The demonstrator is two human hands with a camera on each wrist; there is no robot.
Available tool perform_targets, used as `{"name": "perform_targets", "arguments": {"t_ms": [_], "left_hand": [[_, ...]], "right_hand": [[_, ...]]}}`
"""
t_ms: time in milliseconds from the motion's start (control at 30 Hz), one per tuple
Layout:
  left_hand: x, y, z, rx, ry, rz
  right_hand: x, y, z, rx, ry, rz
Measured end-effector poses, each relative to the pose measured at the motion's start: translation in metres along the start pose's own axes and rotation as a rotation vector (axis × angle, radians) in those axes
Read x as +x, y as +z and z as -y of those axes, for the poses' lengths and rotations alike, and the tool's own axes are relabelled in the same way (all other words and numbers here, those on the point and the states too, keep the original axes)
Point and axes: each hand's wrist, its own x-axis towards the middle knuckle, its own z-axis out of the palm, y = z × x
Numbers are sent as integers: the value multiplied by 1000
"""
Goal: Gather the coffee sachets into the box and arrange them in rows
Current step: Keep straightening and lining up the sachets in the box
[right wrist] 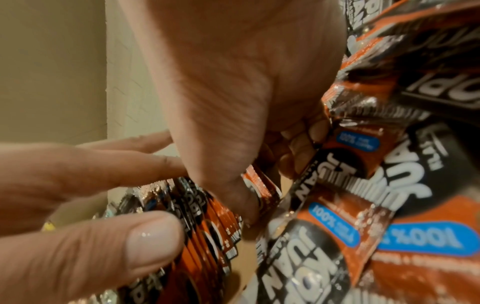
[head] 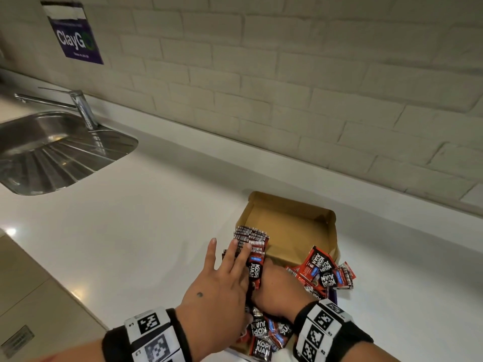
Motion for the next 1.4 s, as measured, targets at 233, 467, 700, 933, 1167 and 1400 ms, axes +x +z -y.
{"name": "perform_targets", "arguments": {"t_ms": [233,467,700,933,1167,1400], "left_hand": [[-3,-2,-1,-15,35,5],[-7,-2,-1,-55,42,-8],[-7,-5,0,-74,-62,-3],[-6,-2,4,-108,-55,-25],[-7,-3,0,-119,-31,-23],[-6,-4,-2,-119,-2,-14]], "right_hand": [[-5,-7,7,-8,-4,15],[-4,-5,6,-1,50,27],[0,1,2,-18,38,-4],[2,2,2,-17,36,1],[0,0,3,7,39,14],[3,5,5,14,82,-57]]}}
